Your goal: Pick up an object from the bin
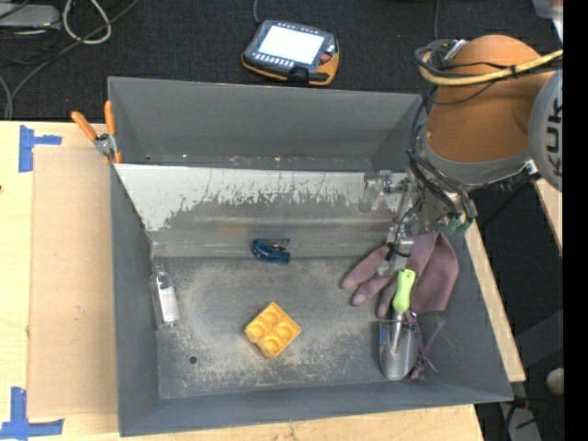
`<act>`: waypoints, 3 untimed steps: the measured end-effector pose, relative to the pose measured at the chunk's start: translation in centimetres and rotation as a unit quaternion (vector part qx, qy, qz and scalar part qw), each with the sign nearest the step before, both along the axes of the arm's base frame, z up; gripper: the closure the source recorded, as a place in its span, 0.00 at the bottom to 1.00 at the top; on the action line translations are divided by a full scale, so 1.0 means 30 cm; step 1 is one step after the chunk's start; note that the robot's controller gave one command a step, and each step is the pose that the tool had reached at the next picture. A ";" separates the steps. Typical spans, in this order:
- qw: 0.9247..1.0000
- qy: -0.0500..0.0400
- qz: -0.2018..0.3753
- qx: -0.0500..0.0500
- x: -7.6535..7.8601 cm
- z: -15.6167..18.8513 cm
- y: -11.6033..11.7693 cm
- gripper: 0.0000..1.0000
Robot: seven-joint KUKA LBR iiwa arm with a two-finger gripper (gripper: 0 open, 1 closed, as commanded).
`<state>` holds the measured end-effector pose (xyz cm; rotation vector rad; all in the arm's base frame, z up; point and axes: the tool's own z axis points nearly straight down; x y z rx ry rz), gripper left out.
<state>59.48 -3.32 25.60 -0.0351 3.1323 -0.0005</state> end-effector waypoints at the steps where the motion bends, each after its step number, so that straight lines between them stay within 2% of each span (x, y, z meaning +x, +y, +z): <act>1: 1.000 0.005 -0.009 0.001 -0.024 -0.036 -0.017 0.00; 2: 0.999 -0.001 0.050 -0.001 -0.011 0.132 -0.120 0.00; 3: 1.000 0.015 0.015 0.003 -0.169 -0.179 0.209 0.00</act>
Offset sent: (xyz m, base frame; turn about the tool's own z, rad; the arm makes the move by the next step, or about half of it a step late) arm -0.0048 -0.0347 0.0368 -0.1021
